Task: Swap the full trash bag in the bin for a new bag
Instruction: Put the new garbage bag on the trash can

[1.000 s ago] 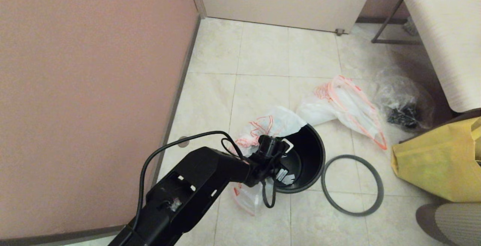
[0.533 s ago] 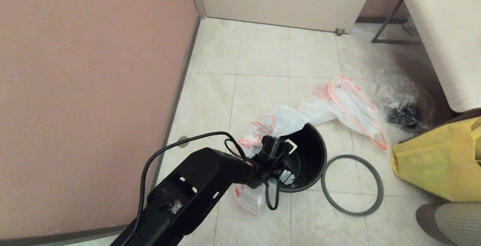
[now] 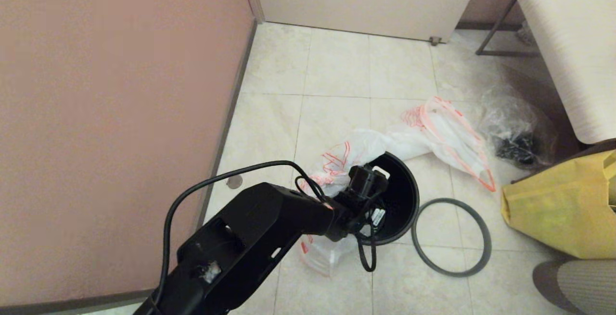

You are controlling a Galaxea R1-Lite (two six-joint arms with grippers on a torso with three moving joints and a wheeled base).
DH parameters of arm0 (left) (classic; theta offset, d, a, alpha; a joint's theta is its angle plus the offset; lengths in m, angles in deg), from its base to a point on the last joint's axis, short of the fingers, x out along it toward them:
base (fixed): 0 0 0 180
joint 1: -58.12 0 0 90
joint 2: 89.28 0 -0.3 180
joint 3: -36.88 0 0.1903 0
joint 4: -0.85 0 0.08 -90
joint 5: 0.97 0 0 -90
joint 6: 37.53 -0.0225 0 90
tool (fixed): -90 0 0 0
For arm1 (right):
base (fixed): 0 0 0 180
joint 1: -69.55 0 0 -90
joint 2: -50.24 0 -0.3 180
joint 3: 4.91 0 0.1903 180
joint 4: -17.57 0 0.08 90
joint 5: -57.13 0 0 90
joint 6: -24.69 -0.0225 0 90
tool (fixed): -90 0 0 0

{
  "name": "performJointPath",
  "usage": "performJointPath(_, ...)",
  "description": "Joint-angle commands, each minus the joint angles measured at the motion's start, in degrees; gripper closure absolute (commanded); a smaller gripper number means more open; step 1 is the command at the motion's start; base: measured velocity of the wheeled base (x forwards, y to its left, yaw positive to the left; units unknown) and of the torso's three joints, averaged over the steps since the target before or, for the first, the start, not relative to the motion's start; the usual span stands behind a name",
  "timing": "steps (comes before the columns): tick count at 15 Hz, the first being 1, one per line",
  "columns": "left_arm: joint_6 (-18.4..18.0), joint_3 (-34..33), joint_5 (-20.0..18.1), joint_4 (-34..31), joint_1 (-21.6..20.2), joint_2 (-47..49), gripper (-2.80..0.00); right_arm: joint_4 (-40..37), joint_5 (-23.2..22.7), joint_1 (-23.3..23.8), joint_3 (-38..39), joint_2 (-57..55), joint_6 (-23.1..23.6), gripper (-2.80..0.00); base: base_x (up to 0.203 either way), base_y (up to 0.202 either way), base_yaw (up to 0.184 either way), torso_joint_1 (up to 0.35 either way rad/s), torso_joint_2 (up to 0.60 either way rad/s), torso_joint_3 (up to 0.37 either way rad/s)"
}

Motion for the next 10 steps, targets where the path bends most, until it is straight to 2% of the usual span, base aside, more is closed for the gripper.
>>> performJointPath(1,0.54,-2.84,0.94,-0.07,0.79,-4.14,-2.8,0.05,0.0,-0.02,-0.01,-0.05,0.02,0.0,0.0,0.0,0.0,0.0,0.0,0.0)
performJointPath(3,1.86,-8.56,1.52,-0.03,2.51,-8.96,-2.8,-0.04,0.0,-0.02,-0.01,-0.05,0.02,0.0,0.0,0.0,0.0,0.0,0.0,0.0)
performJointPath(5,3.17,-11.52,2.6,0.07,3.65,-12.55,-2.8,-0.04,0.0,-0.02,-0.01,-0.05,0.02,0.0,0.0,0.0,0.0,0.0,0.0,0.0)
performJointPath(7,3.77,-13.4,5.16,0.09,4.36,-15.85,-2.8,-0.04,0.0,-0.02,-0.01,-0.05,0.02,0.0,0.0,0.0,0.0,0.0,0.0,0.0)
performJointPath(9,3.1,-14.6,9.6,0.1,4.89,-18.24,-2.8,-0.04,0.0,-0.02,-0.01,-0.05,0.02,0.0,0.0,0.0,0.0,0.0,0.0,0.0)
performJointPath(10,1.96,-14.62,10.59,0.23,4.8,-19.72,-2.8,0.01,0.0,-0.02,-0.01,-0.05,0.02,0.0,0.0,0.0,0.0,0.0,0.0,0.0)
